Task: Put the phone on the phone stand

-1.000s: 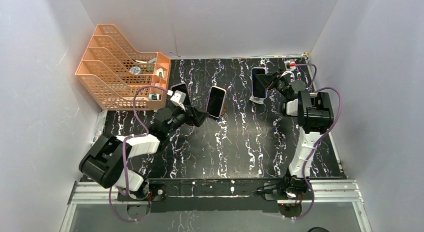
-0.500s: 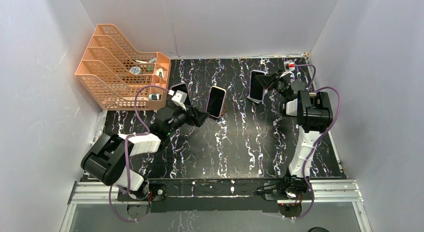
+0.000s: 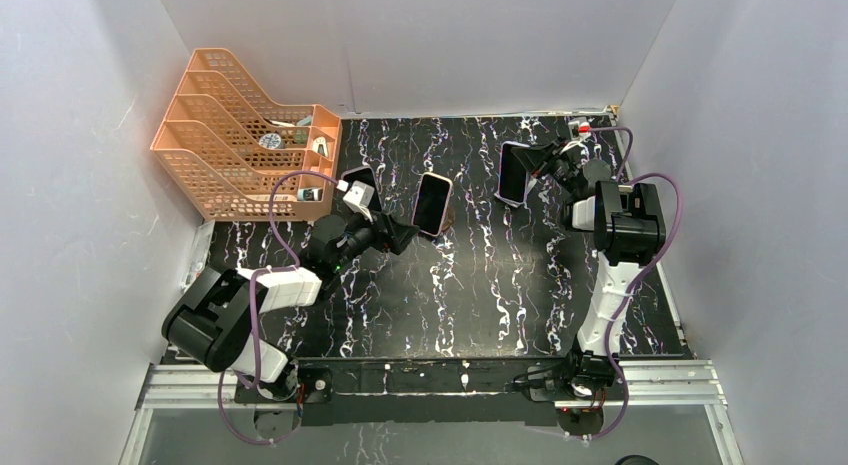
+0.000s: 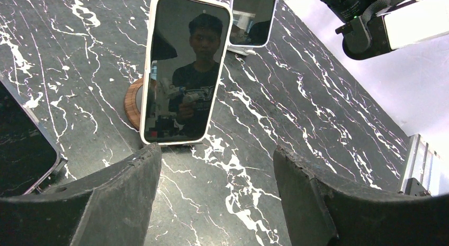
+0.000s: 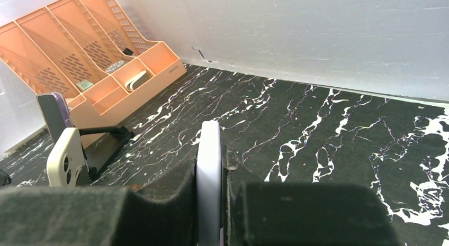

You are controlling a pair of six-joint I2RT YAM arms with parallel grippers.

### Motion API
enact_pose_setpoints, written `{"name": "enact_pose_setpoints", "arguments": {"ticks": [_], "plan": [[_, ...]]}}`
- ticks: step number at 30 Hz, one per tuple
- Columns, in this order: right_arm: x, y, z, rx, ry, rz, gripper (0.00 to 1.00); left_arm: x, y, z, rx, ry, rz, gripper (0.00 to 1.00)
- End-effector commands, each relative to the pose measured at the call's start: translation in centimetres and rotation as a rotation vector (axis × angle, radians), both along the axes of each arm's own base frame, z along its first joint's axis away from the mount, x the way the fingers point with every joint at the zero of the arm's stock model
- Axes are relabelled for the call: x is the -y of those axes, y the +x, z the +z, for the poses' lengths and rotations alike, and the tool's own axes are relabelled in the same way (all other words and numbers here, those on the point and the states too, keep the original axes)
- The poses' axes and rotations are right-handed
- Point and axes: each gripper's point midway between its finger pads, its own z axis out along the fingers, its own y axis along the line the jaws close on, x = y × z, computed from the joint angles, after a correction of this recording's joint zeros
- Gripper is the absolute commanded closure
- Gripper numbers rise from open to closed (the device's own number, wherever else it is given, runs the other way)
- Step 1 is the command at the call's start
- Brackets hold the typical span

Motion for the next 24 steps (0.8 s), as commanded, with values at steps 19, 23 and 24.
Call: {"name": "enact_pose_setpoints", "arguments": {"ticks": [19, 23, 24], "plan": [[1.7, -0.6, 9.6, 0.373, 0.077, -0.124, 0.99, 0.3, 0.4, 1.0, 0.038, -0.018, -0.013, 0.27], [1.2, -0.5, 10.0, 0.382, 0.082, -0.113, 0.99, 0.4, 0.4, 1.0, 0.036, -0.022, -0.016, 0.26], [1.0, -0.5, 10.1, 0.383, 0.084, -0.108, 0.99, 0.4, 0.4, 1.0, 0.037, -0.023, -0.017, 0.27]]}}
